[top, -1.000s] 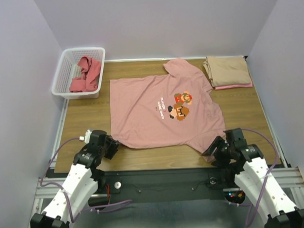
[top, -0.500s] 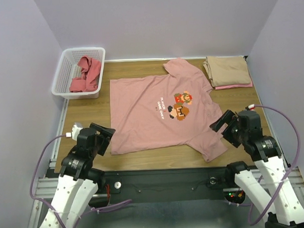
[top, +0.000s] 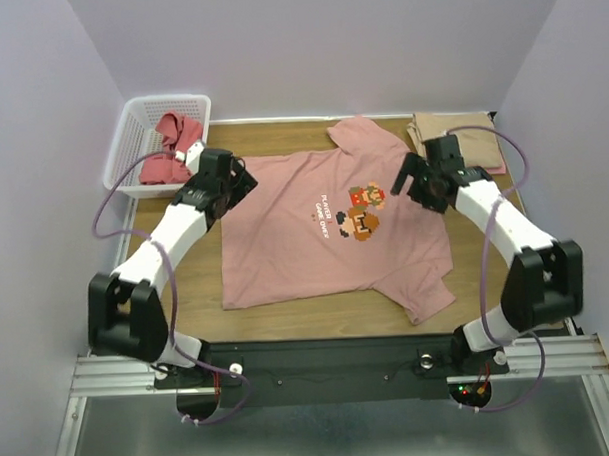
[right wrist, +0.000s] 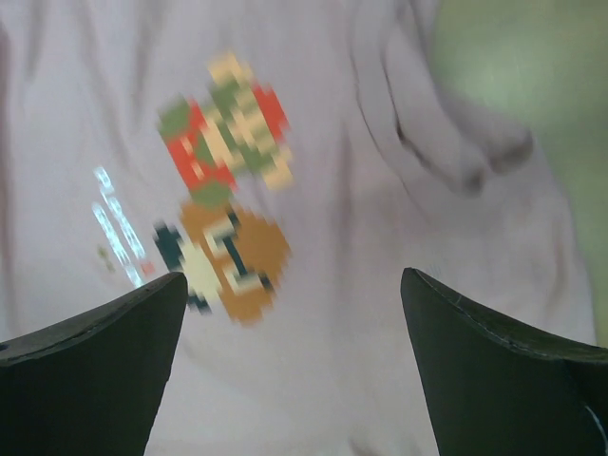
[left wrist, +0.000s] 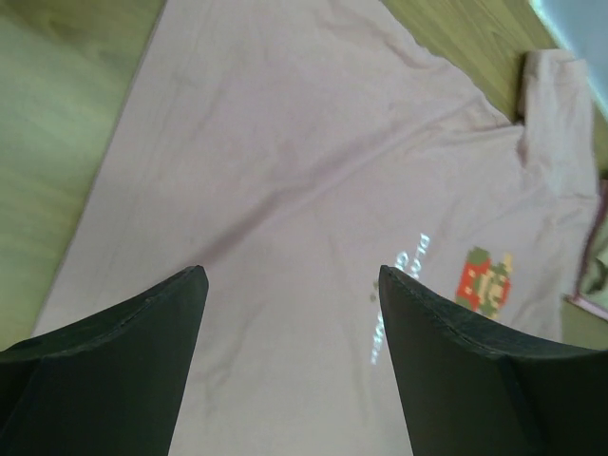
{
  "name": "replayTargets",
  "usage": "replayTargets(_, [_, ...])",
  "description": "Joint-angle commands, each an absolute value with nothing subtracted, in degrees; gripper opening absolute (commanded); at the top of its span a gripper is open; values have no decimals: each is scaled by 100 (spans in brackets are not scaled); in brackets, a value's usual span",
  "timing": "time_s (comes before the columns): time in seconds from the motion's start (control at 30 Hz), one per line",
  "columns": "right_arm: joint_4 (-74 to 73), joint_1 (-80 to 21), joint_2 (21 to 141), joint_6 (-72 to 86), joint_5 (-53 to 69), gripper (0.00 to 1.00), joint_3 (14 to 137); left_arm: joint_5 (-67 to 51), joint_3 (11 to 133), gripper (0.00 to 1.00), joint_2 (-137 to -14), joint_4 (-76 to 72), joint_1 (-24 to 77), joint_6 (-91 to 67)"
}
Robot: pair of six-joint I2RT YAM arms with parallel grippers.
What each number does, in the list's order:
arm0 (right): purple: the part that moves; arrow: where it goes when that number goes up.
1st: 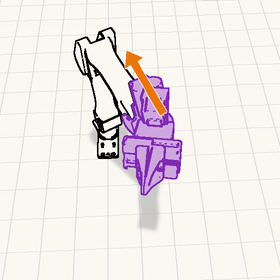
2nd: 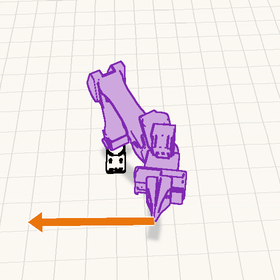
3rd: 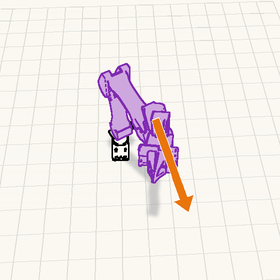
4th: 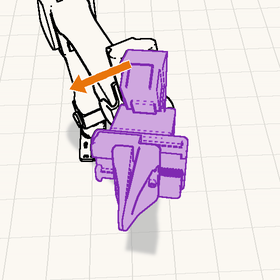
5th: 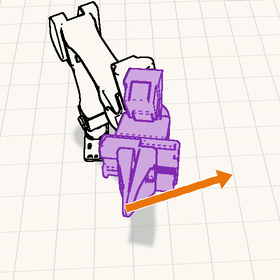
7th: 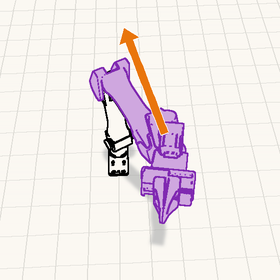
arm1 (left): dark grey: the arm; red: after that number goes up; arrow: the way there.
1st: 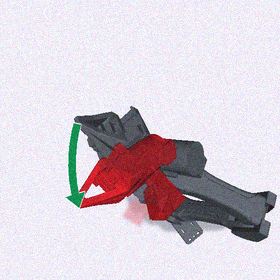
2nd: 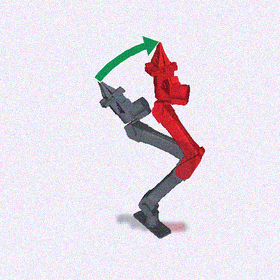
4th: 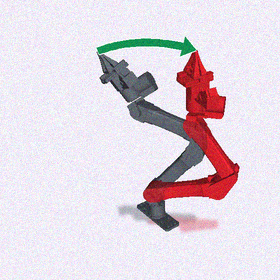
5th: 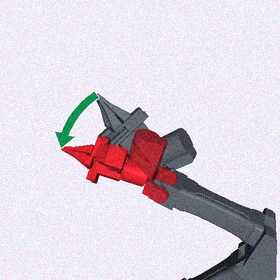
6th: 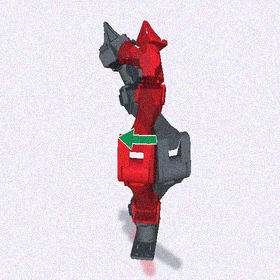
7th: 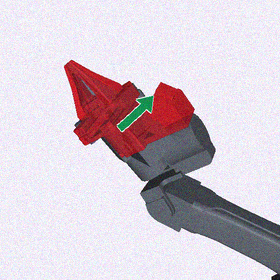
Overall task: Fold and stack the t-shirts
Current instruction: Flatten the tshirt out
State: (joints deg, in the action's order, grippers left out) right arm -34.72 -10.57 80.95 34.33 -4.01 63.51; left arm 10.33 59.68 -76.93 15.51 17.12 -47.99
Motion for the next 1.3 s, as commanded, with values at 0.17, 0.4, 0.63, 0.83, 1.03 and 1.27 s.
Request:
replayTargets(0.17, [-2373,-1046,10466,2234,-607,100,8427,1283,8399,85,-10446,1151,1512,-3349])
replayTargets(0.4, [-2347,-1063,10810,1960,-659,100,8596,1748,9456,84,-11784,1590,1415,-3164])
replayTargets(0.63, [-2276,-1055,10846,1978,-949,100,8561,2152,10028,84,-12585,1907,1371,-2856])
replayTargets(0.83, [-2250,-1055,10714,1907,-1309,100,8517,2012,10362,83,-13122,2100,1020,-2856])
replayTargets(1.03, [-2162,-1046,10608,1802,-1547,100,8446,2479,11090,83,-13403,2522,791,-2647])
replayTargets(1.27, [-2109,-1055,10819,1767,-1099,100,8630,1979,11513,83,-13544,2453,633,-2295])
